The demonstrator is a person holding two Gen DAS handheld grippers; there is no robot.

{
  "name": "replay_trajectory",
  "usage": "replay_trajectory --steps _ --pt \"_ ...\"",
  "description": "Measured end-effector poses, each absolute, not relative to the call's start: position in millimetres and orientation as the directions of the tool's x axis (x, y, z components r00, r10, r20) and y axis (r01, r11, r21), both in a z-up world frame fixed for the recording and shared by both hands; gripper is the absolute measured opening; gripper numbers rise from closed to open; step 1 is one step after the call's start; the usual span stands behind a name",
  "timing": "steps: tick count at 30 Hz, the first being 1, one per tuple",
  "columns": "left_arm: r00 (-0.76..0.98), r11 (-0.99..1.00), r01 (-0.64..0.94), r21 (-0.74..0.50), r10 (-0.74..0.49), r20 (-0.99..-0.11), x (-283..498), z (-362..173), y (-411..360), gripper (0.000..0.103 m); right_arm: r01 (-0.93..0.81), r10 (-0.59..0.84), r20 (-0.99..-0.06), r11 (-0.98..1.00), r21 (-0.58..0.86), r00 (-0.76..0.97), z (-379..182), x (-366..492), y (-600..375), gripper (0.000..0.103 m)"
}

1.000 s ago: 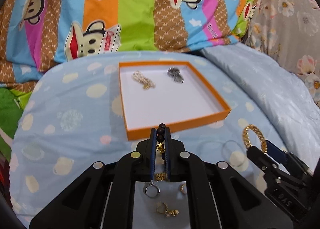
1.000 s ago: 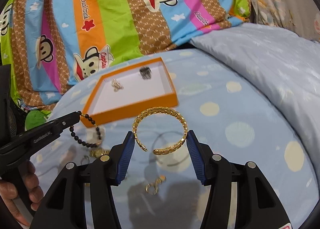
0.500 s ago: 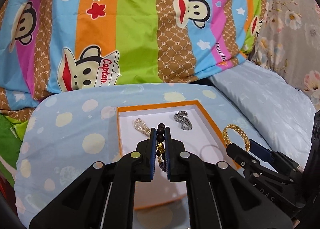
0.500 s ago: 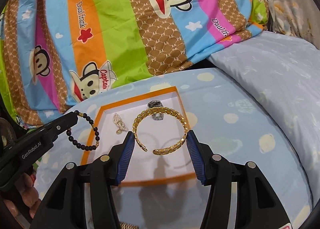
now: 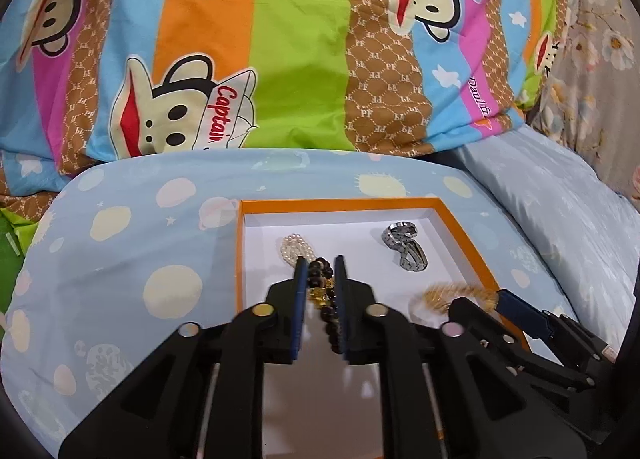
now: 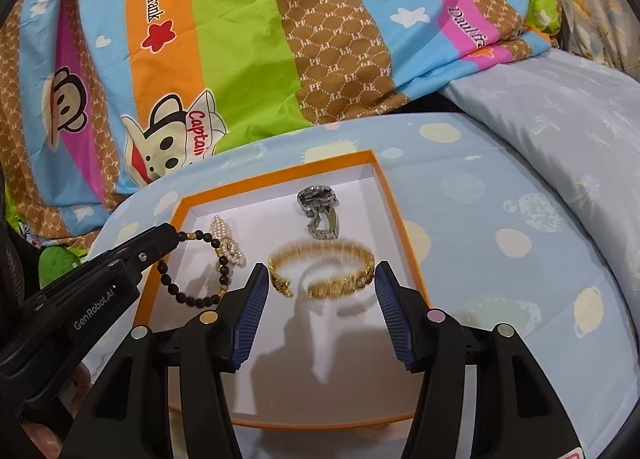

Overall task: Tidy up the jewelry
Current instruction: 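Carry the bracelet into the orange box with the left gripper while the right drops the bangle there, then withdraw both open grippers from the orange box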

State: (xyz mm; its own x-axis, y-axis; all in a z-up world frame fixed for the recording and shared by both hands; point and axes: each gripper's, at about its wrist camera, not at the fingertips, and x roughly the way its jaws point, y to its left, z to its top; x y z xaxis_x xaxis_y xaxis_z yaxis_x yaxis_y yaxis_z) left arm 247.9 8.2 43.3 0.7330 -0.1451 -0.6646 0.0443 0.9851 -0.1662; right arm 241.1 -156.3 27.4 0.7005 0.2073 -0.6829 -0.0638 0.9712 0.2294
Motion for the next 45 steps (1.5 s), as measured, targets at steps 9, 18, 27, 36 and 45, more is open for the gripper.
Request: replay_trajectory --steps 9,18,27,36,45 --pt "0.770 0.983 0.008 -0.183 -0.123 -0.626 215.2 70.4 37.7 0.049 -0.037 0.204 -0.602 0.960 0.277 0.772 64.7 193.9 -185.5 0.058" --pt "0.758 0.989 0.014 -0.144 -0.104 -0.644 136.0 73.4 48.4 0.050 0.004 0.132 -0.605 0.976 0.217 0.785 63.0 98.3 -203.3 0.059" --pt "0.673 0.985 0.061 -0.159 -0.158 -0.722 72.3 25.0 30.5 0.050 0.031 0.156 -0.684 0.967 0.252 0.713 21.3 39.7 -206.7 0.059" --pt "0.631 0.982 0.081 -0.170 -0.183 -0.754 50.4 -1.1 22.6 0.050 -0.037 0.204 -0.715 0.970 0.242 0.668 2.1 25.8 -174.7 0.054" --pt "0.627 0.980 0.076 -0.184 -0.190 -0.756 50.6 -2.4 25.6 0.050 -0.099 0.233 -0.712 0.969 0.225 0.662 7.1 55.1 -145.1 0.046"
